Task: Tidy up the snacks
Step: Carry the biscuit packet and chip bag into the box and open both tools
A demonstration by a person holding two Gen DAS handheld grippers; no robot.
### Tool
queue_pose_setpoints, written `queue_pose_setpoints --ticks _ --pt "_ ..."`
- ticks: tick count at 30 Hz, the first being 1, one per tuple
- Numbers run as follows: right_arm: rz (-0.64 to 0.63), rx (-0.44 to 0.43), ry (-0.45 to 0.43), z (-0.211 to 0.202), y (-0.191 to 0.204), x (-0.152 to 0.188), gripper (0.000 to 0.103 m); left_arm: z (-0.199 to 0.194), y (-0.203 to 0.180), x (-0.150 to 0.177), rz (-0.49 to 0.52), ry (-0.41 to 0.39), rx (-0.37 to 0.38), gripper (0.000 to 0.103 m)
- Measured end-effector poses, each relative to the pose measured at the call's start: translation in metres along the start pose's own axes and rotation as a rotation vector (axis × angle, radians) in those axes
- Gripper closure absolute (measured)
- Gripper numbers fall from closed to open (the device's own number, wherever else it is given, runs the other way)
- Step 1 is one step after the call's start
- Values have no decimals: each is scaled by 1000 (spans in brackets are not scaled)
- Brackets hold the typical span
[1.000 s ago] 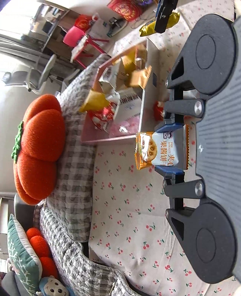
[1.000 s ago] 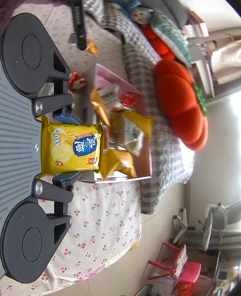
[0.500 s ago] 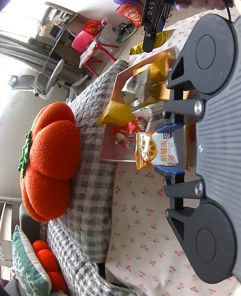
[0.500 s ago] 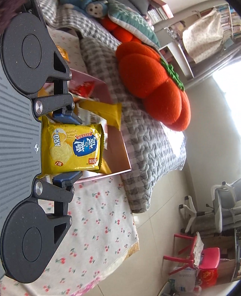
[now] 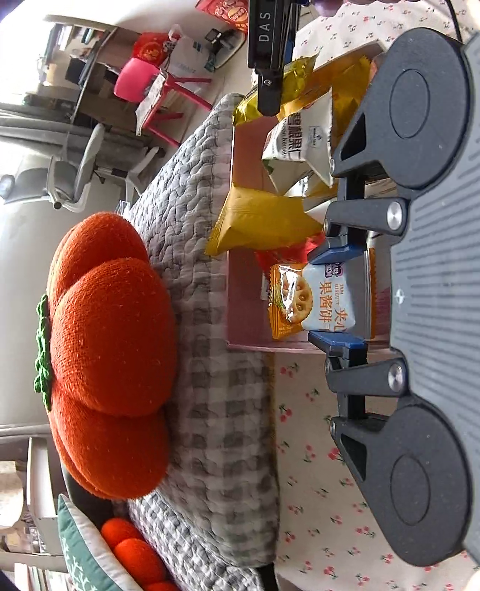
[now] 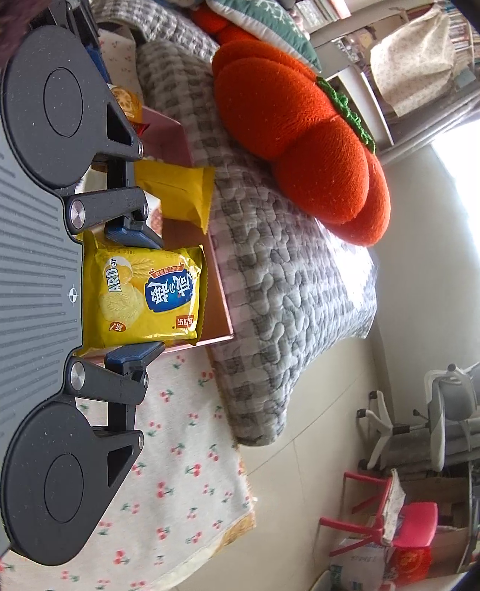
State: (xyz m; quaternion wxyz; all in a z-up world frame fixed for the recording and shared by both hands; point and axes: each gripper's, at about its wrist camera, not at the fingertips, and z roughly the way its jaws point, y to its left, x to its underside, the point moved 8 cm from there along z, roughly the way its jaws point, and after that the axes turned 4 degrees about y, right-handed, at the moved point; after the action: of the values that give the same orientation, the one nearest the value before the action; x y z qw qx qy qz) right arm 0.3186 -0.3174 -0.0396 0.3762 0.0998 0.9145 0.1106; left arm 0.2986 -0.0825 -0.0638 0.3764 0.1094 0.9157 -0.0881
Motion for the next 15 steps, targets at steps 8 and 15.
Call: queue_pose_setpoints --ticks 8,15 --pt "-29 15 13 16 7 -8 52 6 -1 -8 14 -24 -22 68" --pt "-21 14 5 13 8 -13 42 5 -3 -11 19 -35 4 64"
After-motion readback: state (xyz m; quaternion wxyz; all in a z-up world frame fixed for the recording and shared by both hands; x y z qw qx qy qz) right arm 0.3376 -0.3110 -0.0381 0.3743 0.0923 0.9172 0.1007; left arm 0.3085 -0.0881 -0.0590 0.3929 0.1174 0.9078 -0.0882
